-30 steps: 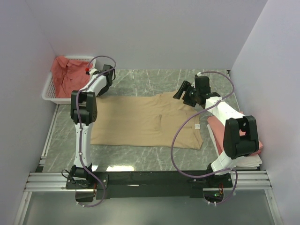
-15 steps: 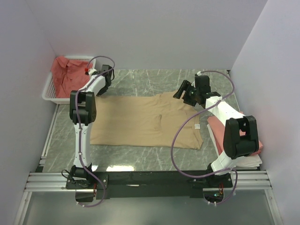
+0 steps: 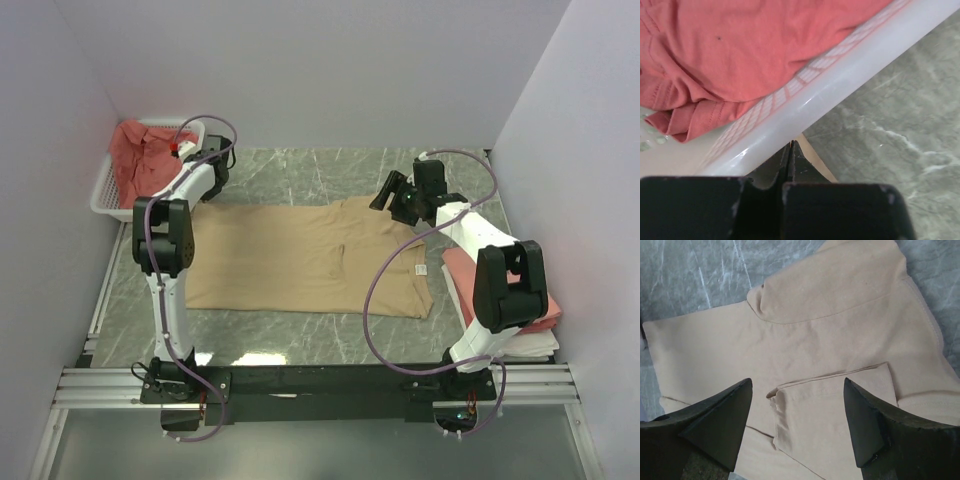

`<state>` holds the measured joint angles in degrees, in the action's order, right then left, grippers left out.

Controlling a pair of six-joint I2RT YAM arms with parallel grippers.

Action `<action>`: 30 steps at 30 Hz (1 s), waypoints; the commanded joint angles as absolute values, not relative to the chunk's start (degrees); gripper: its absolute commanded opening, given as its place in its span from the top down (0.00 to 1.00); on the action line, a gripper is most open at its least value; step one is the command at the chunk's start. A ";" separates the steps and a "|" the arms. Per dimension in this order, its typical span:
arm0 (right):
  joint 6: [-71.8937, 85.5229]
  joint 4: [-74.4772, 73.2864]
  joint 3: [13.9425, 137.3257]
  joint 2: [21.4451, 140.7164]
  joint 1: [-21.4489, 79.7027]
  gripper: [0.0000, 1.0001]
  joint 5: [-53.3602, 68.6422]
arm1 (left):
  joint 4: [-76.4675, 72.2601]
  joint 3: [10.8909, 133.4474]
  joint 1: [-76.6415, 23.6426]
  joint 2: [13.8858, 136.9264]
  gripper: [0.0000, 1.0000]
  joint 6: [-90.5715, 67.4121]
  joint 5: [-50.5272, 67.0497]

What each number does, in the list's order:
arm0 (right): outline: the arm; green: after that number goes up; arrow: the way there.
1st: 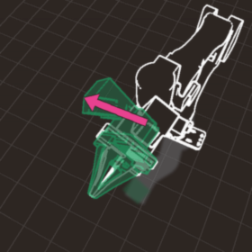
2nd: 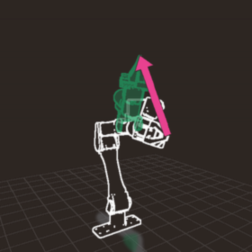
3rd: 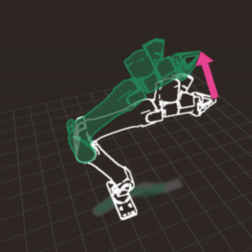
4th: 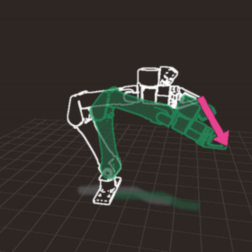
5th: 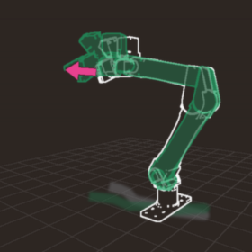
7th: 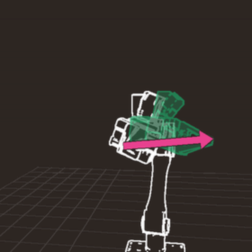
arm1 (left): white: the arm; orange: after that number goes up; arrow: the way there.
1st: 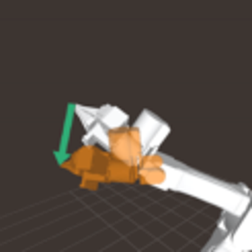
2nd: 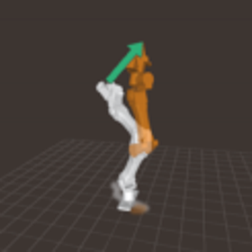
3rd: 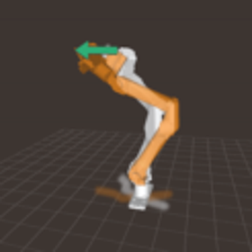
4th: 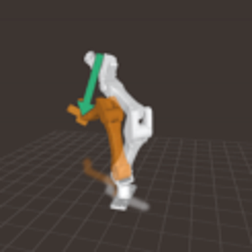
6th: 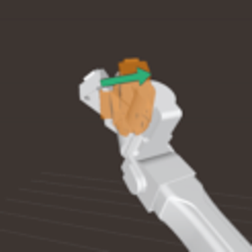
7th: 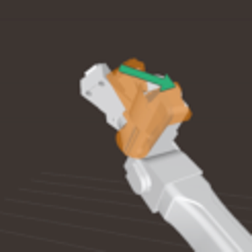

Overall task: Fold and stack the t-shirts
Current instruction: Fold the tshirt

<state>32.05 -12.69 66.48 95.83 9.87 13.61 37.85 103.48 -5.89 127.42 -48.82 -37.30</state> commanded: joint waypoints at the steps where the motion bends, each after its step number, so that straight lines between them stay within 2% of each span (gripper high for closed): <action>1: 31.55 -12.56 69.08 95.89 9.58 0.20 11.26 | 34.46 101.87 -5.36 122.96 0.99 -48.08 -37.09; 4: 31.03 -13.79 70.66 96.94 9.32 0.20 10.55 | 34.01 102.13 -5.36 123.40 0.99 -47.46 -36.65; 5: 31.03 -13.89 70.93 97.03 9.23 0.20 10.72 | 35.32 102.56 -5.36 124.36 0.96 -47.98 -36.74; 6: 31.03 -13.89 71.10 97.21 9.14 0.20 10.81 | 35.77 103.61 -5.45 124.97 0.88 -48.42 -36.65; 9: 31.03 -13.45 71.19 97.21 9.05 0.20 11.07 | 39.28 106.86 -6.32 128.14 0.71 -48.87 -37.79; 12: 31.20 -13.36 71.28 97.56 8.96 0.20 11.51 | 41.74 108.98 -7.03 130.78 0.64 -49.57 -38.58; 23: 30.85 -12.48 71.10 98.09 8.44 0.20 12.83 | 43.24 109.95 -7.21 133.68 0.63 -51.06 -37.00; 30: 30.59 -12.13 70.58 98.00 8.00 0.20 13.45 | 44.47 110.04 -7.29 135.00 0.70 -51.68 -36.74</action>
